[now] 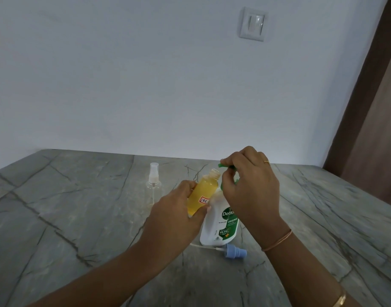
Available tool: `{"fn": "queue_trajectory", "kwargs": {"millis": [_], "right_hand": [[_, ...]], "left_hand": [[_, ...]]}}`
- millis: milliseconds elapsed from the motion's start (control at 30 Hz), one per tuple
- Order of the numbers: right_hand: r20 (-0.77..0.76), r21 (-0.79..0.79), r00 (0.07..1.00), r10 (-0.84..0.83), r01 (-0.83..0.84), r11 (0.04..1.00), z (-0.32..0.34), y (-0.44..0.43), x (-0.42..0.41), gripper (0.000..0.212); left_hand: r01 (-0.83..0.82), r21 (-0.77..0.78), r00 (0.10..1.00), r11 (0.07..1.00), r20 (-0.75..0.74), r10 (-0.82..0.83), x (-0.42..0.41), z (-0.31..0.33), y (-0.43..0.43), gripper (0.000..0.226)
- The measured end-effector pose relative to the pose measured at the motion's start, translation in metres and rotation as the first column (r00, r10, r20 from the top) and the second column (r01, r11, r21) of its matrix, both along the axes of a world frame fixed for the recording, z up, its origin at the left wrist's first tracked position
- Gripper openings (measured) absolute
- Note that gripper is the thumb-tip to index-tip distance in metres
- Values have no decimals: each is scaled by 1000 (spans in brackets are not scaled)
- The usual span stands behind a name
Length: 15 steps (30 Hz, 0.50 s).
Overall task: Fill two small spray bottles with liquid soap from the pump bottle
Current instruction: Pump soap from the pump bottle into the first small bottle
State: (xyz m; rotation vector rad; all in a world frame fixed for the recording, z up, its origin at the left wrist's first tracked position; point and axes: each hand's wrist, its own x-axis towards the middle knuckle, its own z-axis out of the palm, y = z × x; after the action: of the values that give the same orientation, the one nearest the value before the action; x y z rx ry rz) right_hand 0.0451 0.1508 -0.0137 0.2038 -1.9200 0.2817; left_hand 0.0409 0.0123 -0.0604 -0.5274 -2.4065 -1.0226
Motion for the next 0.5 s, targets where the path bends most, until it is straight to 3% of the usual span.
{"fn": "queue_trajectory", "kwargs": {"millis": [300, 500], "right_hand": [[-27, -7, 1000, -15, 15, 1000, -4, -2, -2, 11], [-7, 0, 1000, 3, -3, 1000, -2, -1, 0, 22]], "left_hand": [[25, 12, 999, 1000, -25, -25, -2, -1, -2, 43], [15, 15, 1000, 1000, -6, -15, 0, 0, -1, 44]]}}
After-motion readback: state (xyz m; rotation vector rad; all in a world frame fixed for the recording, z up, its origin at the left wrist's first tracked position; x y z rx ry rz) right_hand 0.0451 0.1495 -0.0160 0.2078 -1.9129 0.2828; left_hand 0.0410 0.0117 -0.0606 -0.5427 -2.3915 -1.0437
